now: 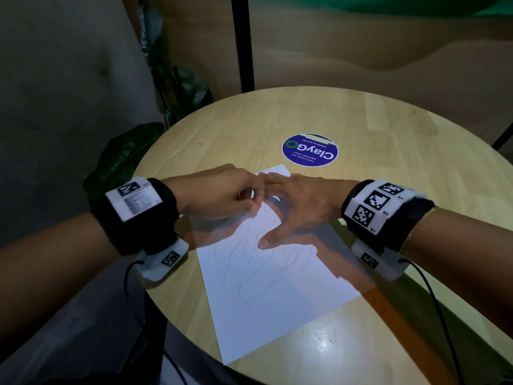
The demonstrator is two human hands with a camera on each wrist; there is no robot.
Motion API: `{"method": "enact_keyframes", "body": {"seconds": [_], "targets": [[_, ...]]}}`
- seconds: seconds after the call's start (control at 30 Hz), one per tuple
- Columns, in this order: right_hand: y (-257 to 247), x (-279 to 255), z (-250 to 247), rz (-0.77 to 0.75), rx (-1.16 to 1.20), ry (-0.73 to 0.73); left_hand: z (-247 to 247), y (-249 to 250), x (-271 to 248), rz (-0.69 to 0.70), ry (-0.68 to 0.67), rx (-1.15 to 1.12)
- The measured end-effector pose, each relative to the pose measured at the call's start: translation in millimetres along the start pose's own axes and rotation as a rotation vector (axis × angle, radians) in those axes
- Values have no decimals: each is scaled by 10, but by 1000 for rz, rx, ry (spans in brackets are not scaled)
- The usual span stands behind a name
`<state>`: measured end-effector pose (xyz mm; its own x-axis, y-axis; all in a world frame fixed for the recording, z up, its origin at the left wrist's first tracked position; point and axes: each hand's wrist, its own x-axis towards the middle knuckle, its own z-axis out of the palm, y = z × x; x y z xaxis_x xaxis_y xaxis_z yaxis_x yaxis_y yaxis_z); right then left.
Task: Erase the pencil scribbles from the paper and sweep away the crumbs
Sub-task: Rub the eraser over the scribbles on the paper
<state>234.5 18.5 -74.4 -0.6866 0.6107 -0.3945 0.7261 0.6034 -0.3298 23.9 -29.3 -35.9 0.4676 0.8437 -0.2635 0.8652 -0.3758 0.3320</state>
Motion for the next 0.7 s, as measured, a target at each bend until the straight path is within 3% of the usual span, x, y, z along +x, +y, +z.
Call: {"method": "enact_keyframes", "body": {"seconds": [0.1,0.2,0.27,0.4,0.5,0.57,0.7], "targets": [[-35,-16,3,-7,-19,2,-7,42,-55,9,-154,-119],[-44,35,8,-66,-12,34,-5,-67,-32,-28,22,11],[-45,26,3,-64,2,26,25,-81,-40,-31,52,0],[-55,-46,-28,-24,6,-3,-12,8,-72,-9,-140,-114],[-36,2,-8,-45,22,15,-40,-76,-15,-45,24,6],[-11,25,12,-39,22,11,5,-71,-18,-56,57,-4],[-33,-41,-13,-15,20,-10,26,25,-88,-38,-153,-172]]}}
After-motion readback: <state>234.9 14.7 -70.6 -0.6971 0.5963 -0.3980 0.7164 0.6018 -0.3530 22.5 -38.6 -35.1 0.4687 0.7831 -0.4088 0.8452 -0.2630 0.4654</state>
